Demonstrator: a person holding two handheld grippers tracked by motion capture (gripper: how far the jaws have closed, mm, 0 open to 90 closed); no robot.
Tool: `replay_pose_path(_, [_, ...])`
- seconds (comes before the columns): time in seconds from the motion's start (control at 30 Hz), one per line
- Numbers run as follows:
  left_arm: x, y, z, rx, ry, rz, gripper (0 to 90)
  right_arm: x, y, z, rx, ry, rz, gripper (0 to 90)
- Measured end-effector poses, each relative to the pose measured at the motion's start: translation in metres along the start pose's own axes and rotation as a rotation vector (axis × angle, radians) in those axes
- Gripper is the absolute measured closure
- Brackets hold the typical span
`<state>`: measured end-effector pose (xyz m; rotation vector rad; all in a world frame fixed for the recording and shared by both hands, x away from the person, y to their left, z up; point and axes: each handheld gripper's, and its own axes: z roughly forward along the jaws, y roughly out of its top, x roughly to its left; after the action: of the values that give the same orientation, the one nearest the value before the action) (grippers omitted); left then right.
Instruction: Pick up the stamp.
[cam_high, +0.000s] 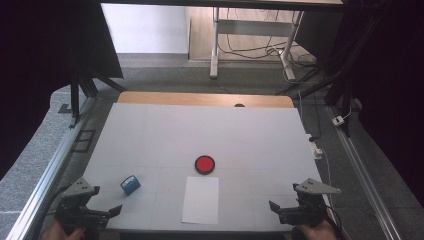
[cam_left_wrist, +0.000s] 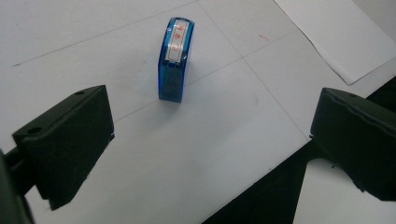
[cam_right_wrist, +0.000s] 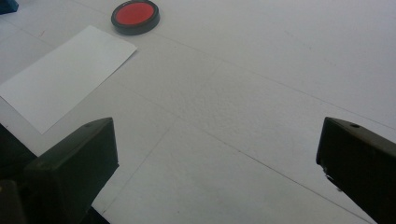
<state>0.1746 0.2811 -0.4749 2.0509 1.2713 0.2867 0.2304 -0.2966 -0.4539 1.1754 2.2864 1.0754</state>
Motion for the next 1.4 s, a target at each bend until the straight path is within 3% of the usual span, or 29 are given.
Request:
replay_pose_path(0.33, [0.001,0.005,-0.001,-0.045,0.006,0.040,0.0,0.000,0.000,0.000,0.003,0.002,-0.002,0.0])
replay_pose_path(0.63, [0.001,0.012,0.007,-0.071,0.010,0.028,0.0,0.000,0.000,0.001,0.005,0.006,-0.002,0.0])
replay_pose_path(0.77, [0.000,0.017,0.012,-0.060,0.028,0.041,0.0,0.000,0.001,0.001,0.007,0.005,-0.005,0.0])
replay_pose_path(1.07, [0.008,0.025,0.020,-0.073,-0.002,-0.004,0.0,0.000,0.001,0.002,0.009,0.010,-0.007,0.0])
replay_pose_path(1.4, [0.017,0.035,0.035,-0.047,0.015,-0.016,0.0,0.000,0.001,0.002,0.015,0.009,-0.008,0.0])
